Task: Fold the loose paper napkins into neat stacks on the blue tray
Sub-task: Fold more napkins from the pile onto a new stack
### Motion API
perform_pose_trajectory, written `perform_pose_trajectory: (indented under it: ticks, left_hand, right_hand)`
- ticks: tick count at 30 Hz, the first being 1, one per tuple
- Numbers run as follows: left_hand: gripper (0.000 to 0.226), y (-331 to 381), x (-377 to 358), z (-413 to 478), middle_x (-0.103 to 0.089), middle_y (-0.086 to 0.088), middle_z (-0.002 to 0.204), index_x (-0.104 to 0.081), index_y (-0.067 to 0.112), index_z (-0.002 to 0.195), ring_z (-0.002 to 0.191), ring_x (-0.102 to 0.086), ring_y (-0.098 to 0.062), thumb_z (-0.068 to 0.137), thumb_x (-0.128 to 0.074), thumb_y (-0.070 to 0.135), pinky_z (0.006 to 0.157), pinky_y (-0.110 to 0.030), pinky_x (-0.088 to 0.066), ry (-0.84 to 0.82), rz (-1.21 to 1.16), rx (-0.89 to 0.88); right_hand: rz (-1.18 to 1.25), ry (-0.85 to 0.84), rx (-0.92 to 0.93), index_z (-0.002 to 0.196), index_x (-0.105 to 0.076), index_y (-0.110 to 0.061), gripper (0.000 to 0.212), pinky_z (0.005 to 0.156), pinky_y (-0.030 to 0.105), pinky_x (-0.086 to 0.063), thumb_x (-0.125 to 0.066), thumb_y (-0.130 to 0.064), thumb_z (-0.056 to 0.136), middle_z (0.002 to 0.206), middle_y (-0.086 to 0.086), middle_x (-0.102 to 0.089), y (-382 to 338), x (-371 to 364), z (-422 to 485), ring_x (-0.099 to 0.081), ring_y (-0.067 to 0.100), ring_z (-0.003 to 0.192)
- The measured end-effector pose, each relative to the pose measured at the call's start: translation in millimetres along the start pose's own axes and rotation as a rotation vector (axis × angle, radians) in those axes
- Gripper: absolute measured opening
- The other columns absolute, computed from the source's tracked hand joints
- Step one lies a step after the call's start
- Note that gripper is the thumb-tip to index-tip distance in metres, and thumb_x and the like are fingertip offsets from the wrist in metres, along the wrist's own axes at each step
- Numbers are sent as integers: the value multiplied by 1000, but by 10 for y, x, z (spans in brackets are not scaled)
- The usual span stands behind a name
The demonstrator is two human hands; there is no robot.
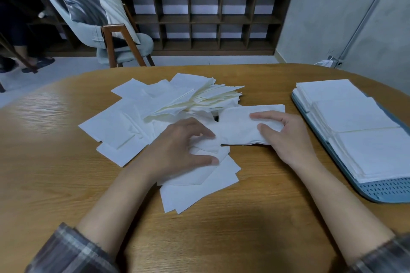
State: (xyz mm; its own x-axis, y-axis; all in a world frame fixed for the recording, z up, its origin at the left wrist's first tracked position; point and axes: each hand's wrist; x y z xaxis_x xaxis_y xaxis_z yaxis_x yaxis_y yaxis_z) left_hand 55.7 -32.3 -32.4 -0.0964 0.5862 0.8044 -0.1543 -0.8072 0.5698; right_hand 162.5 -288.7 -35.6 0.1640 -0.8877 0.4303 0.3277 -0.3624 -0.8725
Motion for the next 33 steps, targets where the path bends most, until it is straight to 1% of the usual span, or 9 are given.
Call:
perform_pose_trajectory:
  ticks: [4,8,12,14,18,21,26,30,33]
  left_hand:
    - [30,-59,-29,36,-65,19,104,-77,30,110,100,-58,6,84,-88,38,80,-9,-40,119,13,-34]
    - [15,-85,-37,43,-69,18,98,-79,27,102,90,-60,-1,88,-79,21,76,-21,-49,129,101,-108]
    - [19,-108,44,34,-72,19,109,-83,28,102,99,-62,7,85,-85,21,79,-7,-43,68,41,-105]
    - [15,-119,54,37,-70,17,115,-85,30,99,98,-59,12,87,-85,21,80,-5,-41,31,21,-92]
    - [11,-114,7,42,-69,16,113,-84,29,95,102,-63,-1,93,-79,19,87,-27,-54,54,44,-105]
    - [6,-101,-19,45,-69,17,107,-76,25,95,103,-63,-7,96,-74,19,86,-34,-55,68,102,-143]
    - [26,-155,85,33,-73,20,117,-81,27,112,107,-64,1,89,-82,16,85,-13,-49,1,31,-76]
    - [12,-150,75,45,-77,13,113,-86,19,94,94,-71,-7,87,-84,10,82,-25,-55,59,-3,-59]
    - [8,-113,13,54,-75,11,108,-82,16,91,93,-66,-5,93,-77,9,81,-22,-52,71,106,-124]
  right_hand:
    - [-30,21,-7,111,-82,-27,33,90,-6,-33,-65,-3,97,120,-18,-74,4,-6,9,-60,-5,118]
    - [-31,35,17,109,-83,-28,34,94,-4,-34,-65,-2,96,116,-22,-75,-23,-15,-6,-60,-8,119]
    - [-33,73,32,109,-82,-29,34,95,-6,-32,-65,-3,96,113,-28,-73,-36,-20,0,-57,-19,116]
    - [-35,75,27,109,-82,-29,33,95,-6,-31,-65,-3,97,114,-28,-73,-28,-22,3,-56,-19,116]
    - [-53,75,31,109,-82,-30,33,95,-4,-33,-65,-4,96,115,-25,-74,-16,-32,8,-60,-10,119]
    - [-56,73,28,110,-82,-30,33,92,-6,-31,-65,-4,97,116,-26,-74,-11,-27,8,-57,-16,118]
    - [-52,77,27,110,-82,-29,33,90,-7,-31,-65,-4,97,116,-27,-73,-9,-32,15,-55,-23,112]
    - [-62,72,37,111,-82,-28,33,91,-7,-30,-65,-3,97,114,-29,-72,-8,-33,13,-53,-27,109]
    - [-63,74,40,111,-82,-27,33,92,-6,-31,-65,-3,96,115,-27,-73,-17,-41,5,-55,-24,111]
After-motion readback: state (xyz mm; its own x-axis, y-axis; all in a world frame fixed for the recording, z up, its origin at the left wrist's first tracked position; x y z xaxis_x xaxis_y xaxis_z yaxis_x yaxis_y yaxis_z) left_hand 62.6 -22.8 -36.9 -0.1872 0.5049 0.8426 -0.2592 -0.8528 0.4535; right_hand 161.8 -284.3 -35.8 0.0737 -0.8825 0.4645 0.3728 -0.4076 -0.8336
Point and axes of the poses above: each hand's wrist, its own z-axis towards the middle knuckle, its own x-axis out of the back of the hand, y = z × x
